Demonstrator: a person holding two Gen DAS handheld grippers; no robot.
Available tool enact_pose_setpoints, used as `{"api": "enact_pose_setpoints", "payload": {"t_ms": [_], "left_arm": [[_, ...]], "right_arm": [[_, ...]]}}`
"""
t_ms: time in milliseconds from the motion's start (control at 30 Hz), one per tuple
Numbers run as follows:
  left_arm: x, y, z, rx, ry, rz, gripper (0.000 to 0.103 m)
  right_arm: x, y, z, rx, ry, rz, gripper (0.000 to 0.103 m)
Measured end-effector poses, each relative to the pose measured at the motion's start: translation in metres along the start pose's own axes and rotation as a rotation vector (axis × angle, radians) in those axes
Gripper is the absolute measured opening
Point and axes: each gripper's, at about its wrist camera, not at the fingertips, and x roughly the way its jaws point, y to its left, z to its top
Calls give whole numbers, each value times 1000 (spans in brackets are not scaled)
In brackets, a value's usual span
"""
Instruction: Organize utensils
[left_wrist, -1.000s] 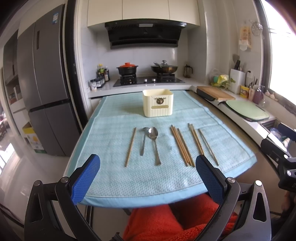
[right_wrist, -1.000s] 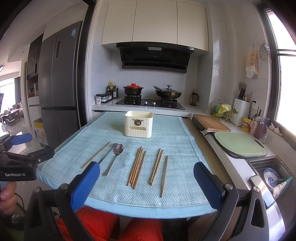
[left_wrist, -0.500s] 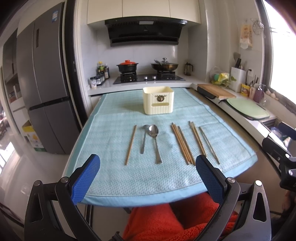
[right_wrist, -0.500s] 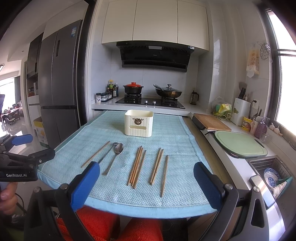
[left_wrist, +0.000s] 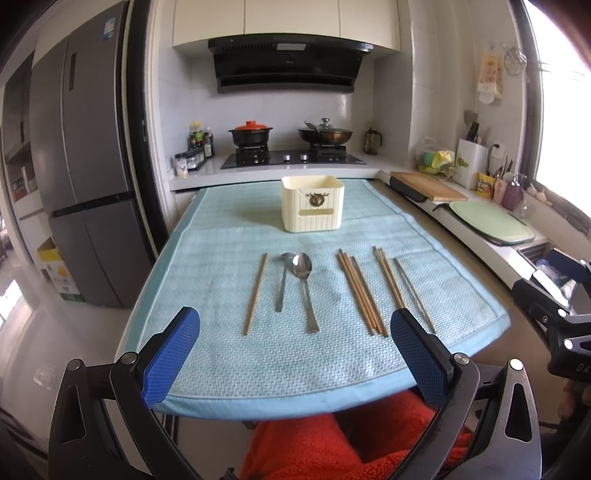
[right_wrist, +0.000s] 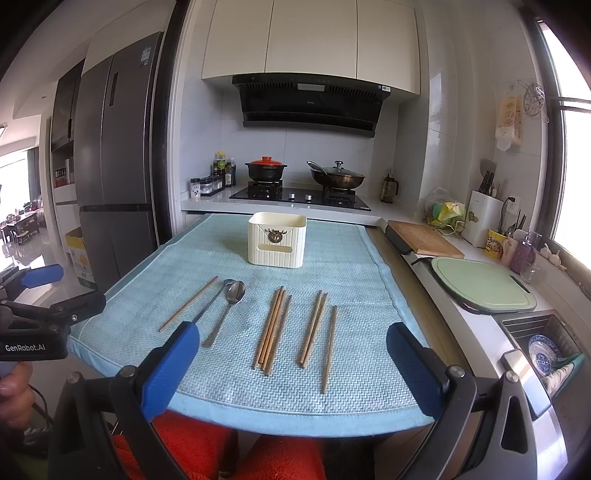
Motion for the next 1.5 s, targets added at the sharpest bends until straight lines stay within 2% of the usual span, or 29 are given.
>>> {"api": "enact_pose_setpoints", "payload": {"t_ms": [400,733,900,1033,1233,1267,1333,1400,1500], "left_arm": [[31,8,1,-15,62,2,103],[77,37,-5,-83,173,-28,103],[100,35,-15,-29,206,7,103],[118,39,-19,-35,273,-29,103],[148,61,-19,-48,367,-31,103],[153,65,-19,-50,379,-31,103],[162,73,-16,-44,389,-26,103],[169,79,-11,-28,390,-19,103],[184,90,4,-7,398,-25,103]], "right_arm": [[29,1,6,3,61,4,103],[63,-10,7,48,129,17,103],[83,-21,5,52,155,15,103],[107,-39,2,83,213,-5,103],[163,-80,-1,195,359,45,103],[175,-86,-2,215,387,57,100],[201,-98,-5,253,447,80,89],[228,-107,-8,280,512,109,67],[271,-118,-13,315,595,143,48]]}}
